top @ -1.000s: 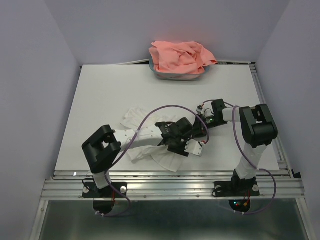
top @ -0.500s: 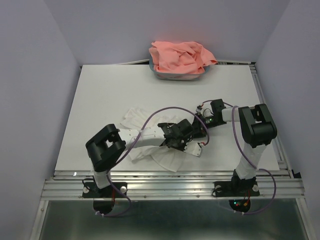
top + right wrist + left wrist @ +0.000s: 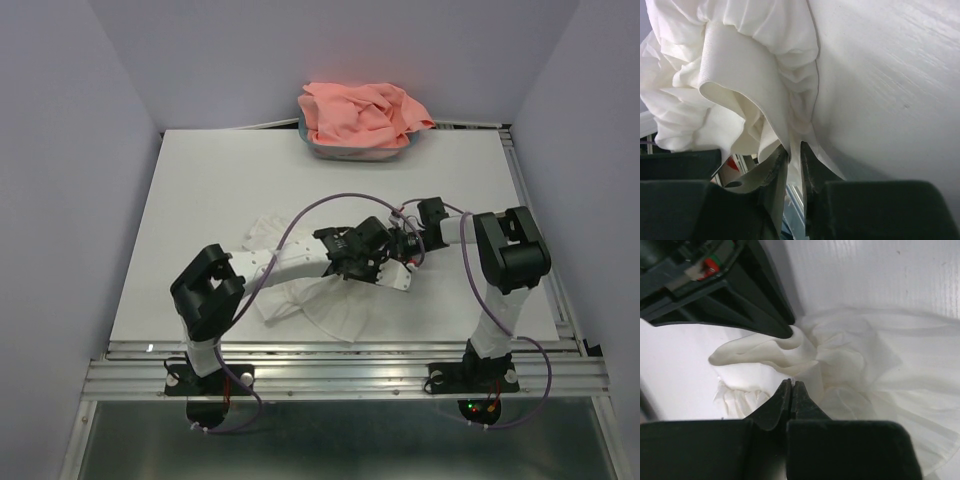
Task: Fold and stack the skirts
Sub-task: Fold the skirt
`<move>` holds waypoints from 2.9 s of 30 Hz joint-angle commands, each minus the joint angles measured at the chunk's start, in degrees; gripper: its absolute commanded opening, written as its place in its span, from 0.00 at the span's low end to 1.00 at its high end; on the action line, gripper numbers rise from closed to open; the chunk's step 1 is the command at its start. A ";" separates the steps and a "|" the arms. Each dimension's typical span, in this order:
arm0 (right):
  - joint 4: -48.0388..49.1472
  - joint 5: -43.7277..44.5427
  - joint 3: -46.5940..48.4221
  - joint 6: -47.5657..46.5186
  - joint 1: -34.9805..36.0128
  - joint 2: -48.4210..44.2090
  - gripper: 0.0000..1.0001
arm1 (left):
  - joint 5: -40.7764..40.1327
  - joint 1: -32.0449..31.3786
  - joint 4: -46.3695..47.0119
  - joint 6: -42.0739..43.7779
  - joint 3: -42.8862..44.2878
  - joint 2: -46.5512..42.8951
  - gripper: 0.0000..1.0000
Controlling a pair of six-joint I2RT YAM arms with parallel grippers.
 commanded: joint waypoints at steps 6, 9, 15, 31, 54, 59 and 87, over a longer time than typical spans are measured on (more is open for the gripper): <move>5.09 -1.67 -0.27 1.81 1.45 -0.04 0.07 | 0.09 1.12 2.45 -3.65 5.24 -2.68 0.00; 6.58 -2.81 -1.15 3.83 1.45 -0.91 0.04 | -0.53 1.38 5.00 -4.18 5.25 -1.98 0.00; 8.61 -4.22 -2.20 5.33 1.45 -1.01 0.02 | 1.49 1.38 8.08 -6.81 6.22 1.27 0.00; 9.13 -3.88 -4.57 3.22 1.45 -3.02 0.01 | 18.14 10.85 0.19 -22.60 6.30 -10.31 0.56; -2.97 8.25 -6.52 -8.02 5.33 -16.64 0.38 | 16.70 32.32 2.89 -31.95 6.63 11.46 0.32; -17.28 4.92 2.42 -17.59 -5.57 -22.61 0.50 | 17.40 31.97 1.67 -31.17 21.39 21.48 0.32; -3.43 14.05 29.52 -8.12 12.79 9.09 0.51 | 9.51 19.53 -2.29 -12.44 -25.32 -31.68 0.77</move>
